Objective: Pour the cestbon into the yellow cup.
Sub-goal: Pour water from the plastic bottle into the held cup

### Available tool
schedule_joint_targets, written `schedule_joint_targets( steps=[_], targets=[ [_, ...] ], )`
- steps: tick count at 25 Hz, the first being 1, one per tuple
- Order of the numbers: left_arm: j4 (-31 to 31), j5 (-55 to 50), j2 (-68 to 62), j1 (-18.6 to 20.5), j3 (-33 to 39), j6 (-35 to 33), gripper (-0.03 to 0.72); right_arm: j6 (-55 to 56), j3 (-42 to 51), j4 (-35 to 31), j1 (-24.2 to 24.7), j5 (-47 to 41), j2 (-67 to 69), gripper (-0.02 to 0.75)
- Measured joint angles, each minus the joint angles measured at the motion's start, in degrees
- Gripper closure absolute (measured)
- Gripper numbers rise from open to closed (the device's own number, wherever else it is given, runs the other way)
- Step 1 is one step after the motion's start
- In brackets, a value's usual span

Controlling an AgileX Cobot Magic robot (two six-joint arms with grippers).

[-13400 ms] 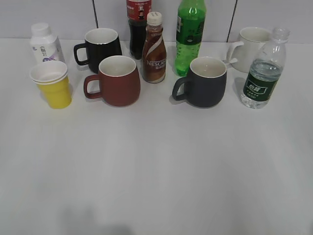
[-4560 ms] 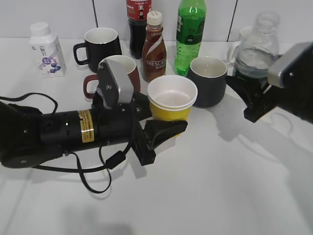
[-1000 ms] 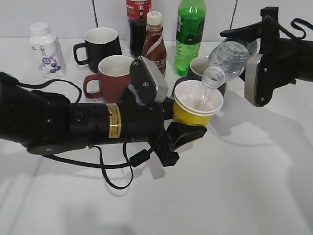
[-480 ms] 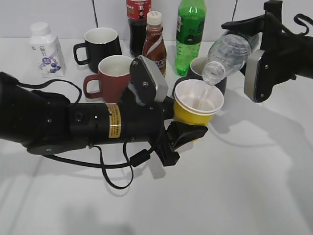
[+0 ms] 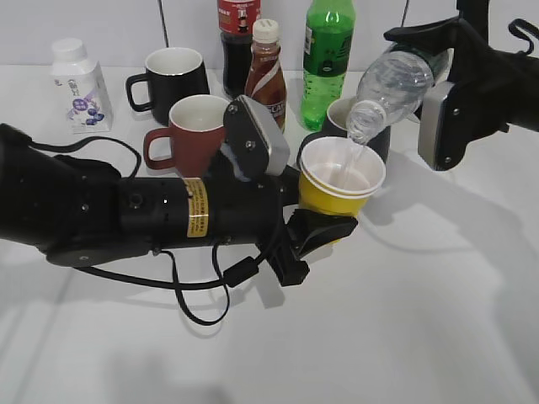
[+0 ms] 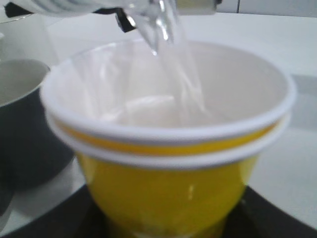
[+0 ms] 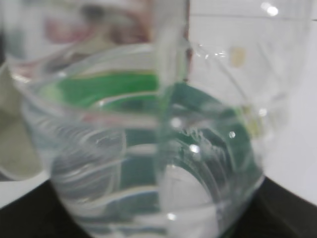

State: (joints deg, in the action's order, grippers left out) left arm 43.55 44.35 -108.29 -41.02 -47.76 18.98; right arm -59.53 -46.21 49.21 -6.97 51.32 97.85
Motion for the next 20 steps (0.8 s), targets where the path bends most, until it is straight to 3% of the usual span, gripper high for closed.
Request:
schedule_joint_targets(
  steps=[20],
  targets=[
    [0.1, 0.0, 0.0, 0.0, 0.0, 0.0, 0.288, -1.3, 0.0, -4.9, -1.7, -0.6, 0.0, 0.26]
  ],
)
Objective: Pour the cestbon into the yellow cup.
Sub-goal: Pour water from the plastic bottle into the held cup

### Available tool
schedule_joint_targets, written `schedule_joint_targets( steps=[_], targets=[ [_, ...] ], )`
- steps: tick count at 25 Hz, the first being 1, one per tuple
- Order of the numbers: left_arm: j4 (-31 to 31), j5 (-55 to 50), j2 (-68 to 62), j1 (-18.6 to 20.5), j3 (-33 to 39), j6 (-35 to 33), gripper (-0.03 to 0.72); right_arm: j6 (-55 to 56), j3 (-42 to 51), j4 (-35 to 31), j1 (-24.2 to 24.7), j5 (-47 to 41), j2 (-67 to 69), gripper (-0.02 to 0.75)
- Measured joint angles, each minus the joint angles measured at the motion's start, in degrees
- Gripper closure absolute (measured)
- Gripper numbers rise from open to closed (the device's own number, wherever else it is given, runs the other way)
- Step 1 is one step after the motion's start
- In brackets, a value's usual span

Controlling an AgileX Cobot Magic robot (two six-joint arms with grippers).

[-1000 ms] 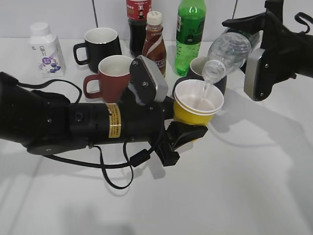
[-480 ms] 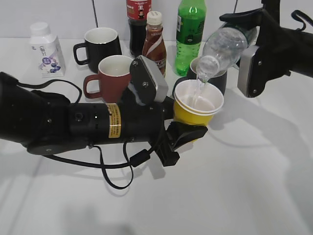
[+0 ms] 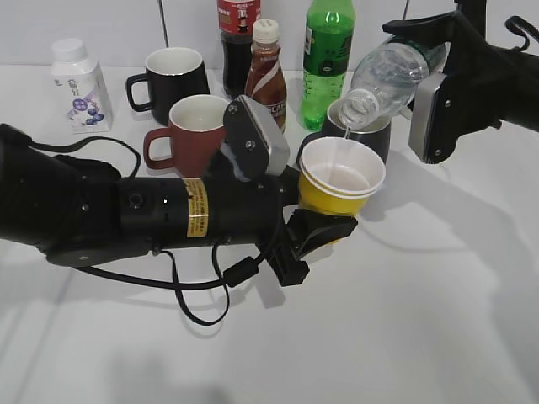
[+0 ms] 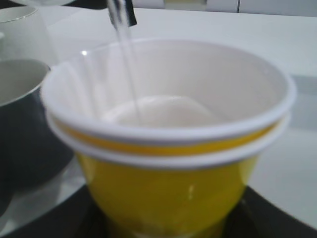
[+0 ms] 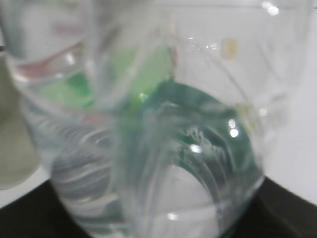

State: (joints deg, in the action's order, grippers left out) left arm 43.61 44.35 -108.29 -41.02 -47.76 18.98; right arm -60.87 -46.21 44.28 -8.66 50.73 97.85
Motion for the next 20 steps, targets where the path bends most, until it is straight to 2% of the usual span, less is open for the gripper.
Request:
schedule_joint_targets(
  steps=[20],
  targets=[
    [0.0, -0.1, 0.0, 0.0, 0.0, 0.0, 0.289, -3.4, 0.0, -0.2, 0.0, -0.3, 0.0, 0.26]
  ],
)
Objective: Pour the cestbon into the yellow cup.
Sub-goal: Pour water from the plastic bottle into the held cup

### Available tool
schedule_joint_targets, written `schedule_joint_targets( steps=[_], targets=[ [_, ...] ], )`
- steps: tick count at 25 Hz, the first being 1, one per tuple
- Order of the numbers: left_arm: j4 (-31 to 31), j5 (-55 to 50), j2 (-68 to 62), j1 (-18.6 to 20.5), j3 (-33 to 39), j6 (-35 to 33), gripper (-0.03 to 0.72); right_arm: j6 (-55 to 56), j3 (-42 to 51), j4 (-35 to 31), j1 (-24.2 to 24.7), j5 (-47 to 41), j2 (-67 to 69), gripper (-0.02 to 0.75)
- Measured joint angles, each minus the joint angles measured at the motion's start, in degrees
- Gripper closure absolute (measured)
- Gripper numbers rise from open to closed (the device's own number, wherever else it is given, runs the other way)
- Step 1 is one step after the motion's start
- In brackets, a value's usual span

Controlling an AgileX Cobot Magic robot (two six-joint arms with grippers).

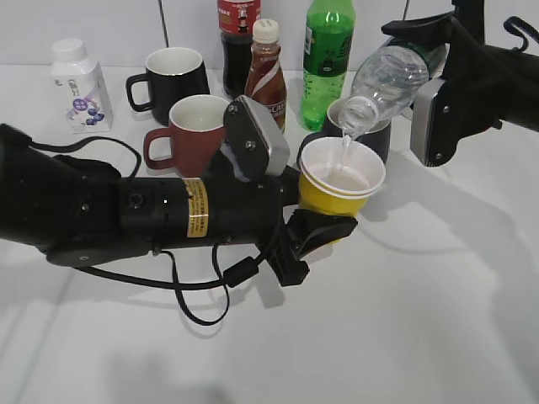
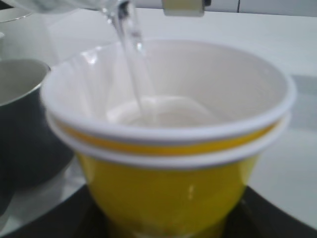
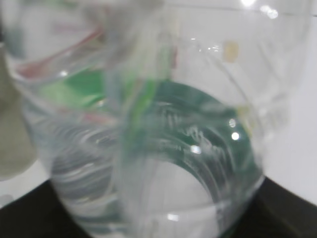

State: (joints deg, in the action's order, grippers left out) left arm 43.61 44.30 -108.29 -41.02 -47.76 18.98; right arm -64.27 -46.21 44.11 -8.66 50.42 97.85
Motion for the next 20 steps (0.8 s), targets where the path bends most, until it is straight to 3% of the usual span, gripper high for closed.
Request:
schedule_joint_targets(
  steps=[9, 20],
  targets=[
    [0.0, 0.0, 0.0, 0.0, 0.0, 0.0, 0.289, 0.6, 0.0, 0.0, 0.0, 0.0, 0.0, 0.26],
    [-2.3, 1.5, 0.0, 0.0, 0.0, 0.0, 0.289, 24.5, 0.0, 0.0, 0.0, 0.0, 0.0, 0.26]
  ],
)
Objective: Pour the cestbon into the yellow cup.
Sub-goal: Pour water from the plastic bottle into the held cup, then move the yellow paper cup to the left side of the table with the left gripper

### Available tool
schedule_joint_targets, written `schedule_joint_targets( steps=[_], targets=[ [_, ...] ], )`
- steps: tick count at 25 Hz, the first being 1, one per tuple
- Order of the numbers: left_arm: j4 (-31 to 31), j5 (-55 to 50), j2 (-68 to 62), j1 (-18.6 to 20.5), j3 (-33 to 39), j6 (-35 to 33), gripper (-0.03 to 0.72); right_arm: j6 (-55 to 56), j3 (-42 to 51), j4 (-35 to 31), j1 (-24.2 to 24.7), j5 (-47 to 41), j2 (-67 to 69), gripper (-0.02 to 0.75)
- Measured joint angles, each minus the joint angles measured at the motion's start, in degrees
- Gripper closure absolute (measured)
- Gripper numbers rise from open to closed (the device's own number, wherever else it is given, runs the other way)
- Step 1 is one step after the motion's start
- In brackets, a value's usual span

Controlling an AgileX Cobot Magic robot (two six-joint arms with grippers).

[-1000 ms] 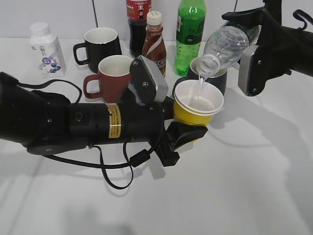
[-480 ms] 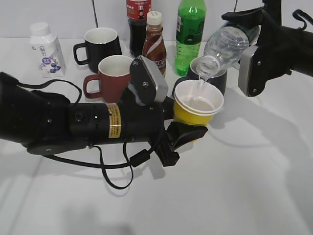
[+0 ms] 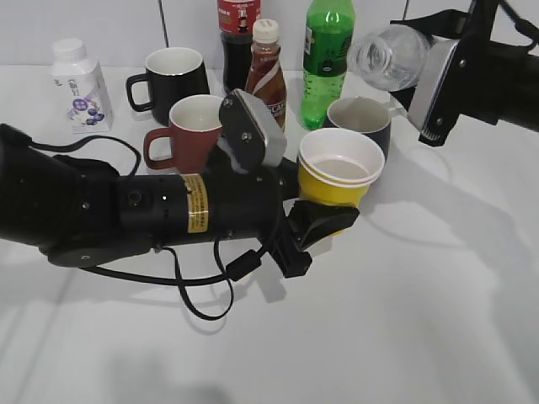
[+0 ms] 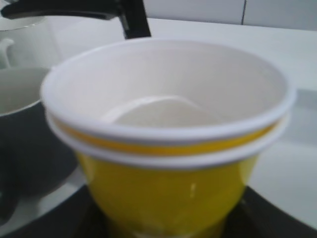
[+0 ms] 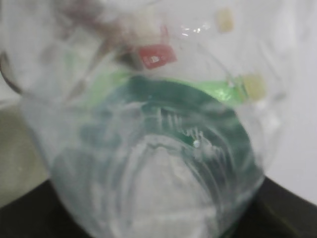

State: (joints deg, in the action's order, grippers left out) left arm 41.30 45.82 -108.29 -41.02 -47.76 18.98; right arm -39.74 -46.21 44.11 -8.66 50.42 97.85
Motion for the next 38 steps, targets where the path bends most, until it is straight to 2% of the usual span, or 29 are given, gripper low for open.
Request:
schedule_joint_targets(
  steps=[9, 16, 22, 26, 32, 38],
  targets=[
    [-2.4, 0.4, 0.0, 0.0, 0.0, 0.0, 0.289, 16.7, 1.6, -1.2, 0.0, 1.7, 0.0, 0.26],
    [-5.1, 0.3, 3.2, 0.8, 1.5, 0.0, 0.289, 24.9, 1.7, -11.3, 0.0, 4.8, -0.1, 0.26],
    [-6.7, 0.3, 7.8, 6.4, 5.0, 0.0, 0.289, 30.2, 1.7, -17.7, 0.0, 5.3, -0.1, 0.26],
    [-7.3, 0.2, 11.6, 10.5, 7.5, 0.0, 0.289, 36.6, 1.7, -19.1, 0.0, 4.0, -0.1, 0.26],
    [-7.5, -3.4, 17.2, 16.1, 9.7, 0.0, 0.289, 46.9, 1.7, -19.5, 0.0, -3.2, -0.3, 0.26],
    [-7.8, -7.4, 20.2, 20.8, 10.2, 0.0, 0.289, 50.9, 3.3, -21.6, 0.0, -10.9, -4.0, 0.26]
  ],
)
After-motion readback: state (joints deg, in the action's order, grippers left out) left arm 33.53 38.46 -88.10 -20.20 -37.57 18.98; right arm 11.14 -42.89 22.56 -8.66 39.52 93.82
